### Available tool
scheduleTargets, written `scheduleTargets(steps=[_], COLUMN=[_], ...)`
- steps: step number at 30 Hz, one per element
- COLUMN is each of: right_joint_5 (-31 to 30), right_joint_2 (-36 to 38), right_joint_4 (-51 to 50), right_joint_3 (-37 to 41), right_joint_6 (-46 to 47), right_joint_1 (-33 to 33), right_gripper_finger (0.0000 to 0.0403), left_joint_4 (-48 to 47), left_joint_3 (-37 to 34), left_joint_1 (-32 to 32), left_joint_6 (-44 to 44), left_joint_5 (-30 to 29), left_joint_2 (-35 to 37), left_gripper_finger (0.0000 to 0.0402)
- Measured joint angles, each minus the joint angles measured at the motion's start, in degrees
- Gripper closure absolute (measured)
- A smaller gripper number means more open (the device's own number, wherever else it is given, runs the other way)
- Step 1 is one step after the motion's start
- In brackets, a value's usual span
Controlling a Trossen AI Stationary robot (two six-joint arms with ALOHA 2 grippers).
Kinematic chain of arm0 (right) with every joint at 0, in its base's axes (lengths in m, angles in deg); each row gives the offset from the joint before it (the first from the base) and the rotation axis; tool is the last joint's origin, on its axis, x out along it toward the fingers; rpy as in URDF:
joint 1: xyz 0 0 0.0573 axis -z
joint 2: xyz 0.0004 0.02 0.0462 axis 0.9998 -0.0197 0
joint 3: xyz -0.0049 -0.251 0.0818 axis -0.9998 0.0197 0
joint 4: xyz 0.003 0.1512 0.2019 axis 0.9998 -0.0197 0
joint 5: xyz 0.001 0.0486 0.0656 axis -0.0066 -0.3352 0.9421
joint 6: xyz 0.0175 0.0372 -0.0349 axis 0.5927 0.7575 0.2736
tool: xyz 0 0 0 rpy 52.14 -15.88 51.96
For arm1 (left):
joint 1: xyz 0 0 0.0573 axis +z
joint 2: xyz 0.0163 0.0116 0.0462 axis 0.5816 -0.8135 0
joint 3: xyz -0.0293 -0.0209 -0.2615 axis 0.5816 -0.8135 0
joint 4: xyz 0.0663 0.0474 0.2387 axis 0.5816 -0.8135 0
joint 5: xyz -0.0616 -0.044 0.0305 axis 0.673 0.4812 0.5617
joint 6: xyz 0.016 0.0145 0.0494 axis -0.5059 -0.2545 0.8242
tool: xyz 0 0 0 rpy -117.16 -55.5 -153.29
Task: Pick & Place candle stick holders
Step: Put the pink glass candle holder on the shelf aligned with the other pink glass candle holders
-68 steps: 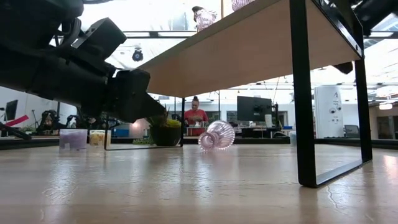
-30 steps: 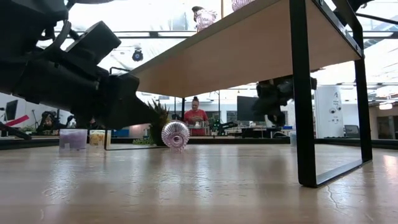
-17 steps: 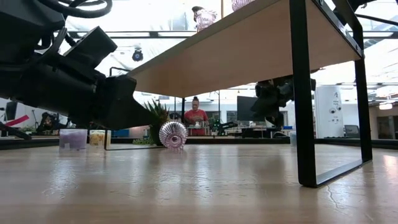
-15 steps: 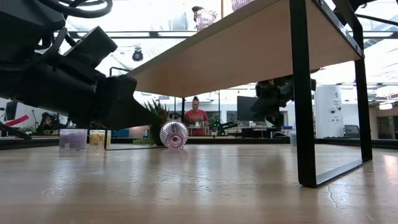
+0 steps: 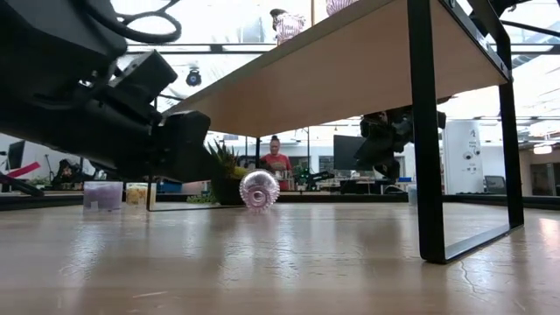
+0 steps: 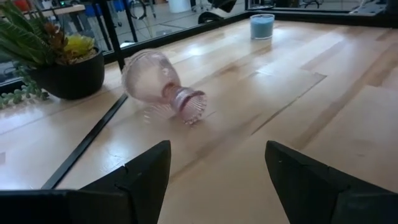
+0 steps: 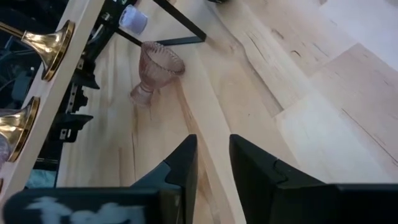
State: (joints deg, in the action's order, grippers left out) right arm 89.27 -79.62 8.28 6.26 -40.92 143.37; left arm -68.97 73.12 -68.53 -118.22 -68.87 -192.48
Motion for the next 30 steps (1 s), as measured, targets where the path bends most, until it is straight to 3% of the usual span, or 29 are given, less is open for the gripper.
scheduleTargets(steps=[9,15,23,30], right_joint_5=[-0.07,-0.33,-4.36,-7.92], right_joint_2=[0.0,0.0,0.0,-0.04], right_joint_4=[0.06,0.42,0.54,4.7], right_joint_3=[0.0,0.0,0.2,0.24], right_joint_6=[-0.4,-1.59,-17.26,-19.9], right_joint_1=[0.0,-0.04,-3.18,-7.76], right_gripper_finger=[0.0326,0.0321,0.0312,0.032], left_joint_4=[0.0,0.05,0.66,0.64], left_joint_3=[-1.03,-1.78,-1.82,-1.82], left_joint_1=[3.34,6.84,7.01,6.97], left_joint_6=[-2.93,-4.05,-4.04,-1.64], left_joint_5=[0.97,8.81,9.54,10.0], left_joint_2=[-0.09,-0.11,-0.11,-0.11], left_gripper_finger=[0.0138,0.0138,0.0138,0.0138])
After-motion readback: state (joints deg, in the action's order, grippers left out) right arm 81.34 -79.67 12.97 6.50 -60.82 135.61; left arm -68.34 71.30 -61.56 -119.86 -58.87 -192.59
